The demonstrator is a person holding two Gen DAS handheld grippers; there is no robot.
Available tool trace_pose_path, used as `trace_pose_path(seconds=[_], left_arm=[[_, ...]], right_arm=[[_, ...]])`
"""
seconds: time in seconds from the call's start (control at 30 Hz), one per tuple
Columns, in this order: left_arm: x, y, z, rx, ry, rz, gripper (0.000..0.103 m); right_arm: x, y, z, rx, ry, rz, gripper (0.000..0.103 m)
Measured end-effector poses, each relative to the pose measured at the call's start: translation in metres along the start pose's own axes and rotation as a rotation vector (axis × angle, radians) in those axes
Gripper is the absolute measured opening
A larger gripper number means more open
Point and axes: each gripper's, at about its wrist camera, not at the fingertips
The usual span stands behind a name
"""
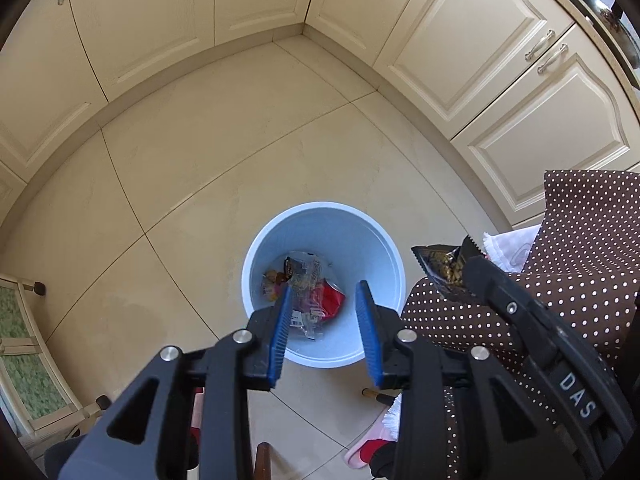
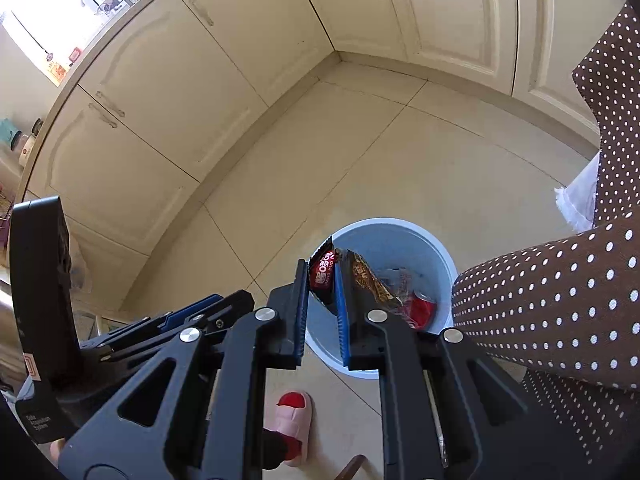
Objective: Collect trash
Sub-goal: 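Open the right tool to drop the dark wrapper into the bucket, then move both open tools back over the table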
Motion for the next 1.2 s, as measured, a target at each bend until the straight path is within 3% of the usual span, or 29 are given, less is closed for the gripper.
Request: trace_pose_path(seconds=[0.3, 0.7, 0.97, 1.2], left_arm=[[-0.012, 0.012, -0.004, 0.019, 0.031, 0.006, 0.032], [-0.015, 0.064, 0.0, 0.092, 0.024, 0.039, 0.032], [-0.001, 0.135, 0.015, 0.199, -0.009, 0.085, 0.032], [0.033, 0.221, 0.043, 0.337, -0.101, 0.15, 0.032]], right_arm=[[-0.011, 0.001, -0.003, 0.012, -0.022, -0.046, 0.016], [-0.034, 0.044, -0.003, 0.057, 0.04, -0.004, 0.016], [-0.07, 0.106, 0.011, 0.125, 0.159, 0.084, 0.016], [-0.098, 0.201, 0.026, 0.281, 0.231, 0.186, 0.018]])
Point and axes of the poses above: each gripper's, at about its wrist camera, not at the fingertips, and y roughly against the way its jaws point, x to its right, z to its underside, and after that the axes turned 12 degrees about -z, right-handed
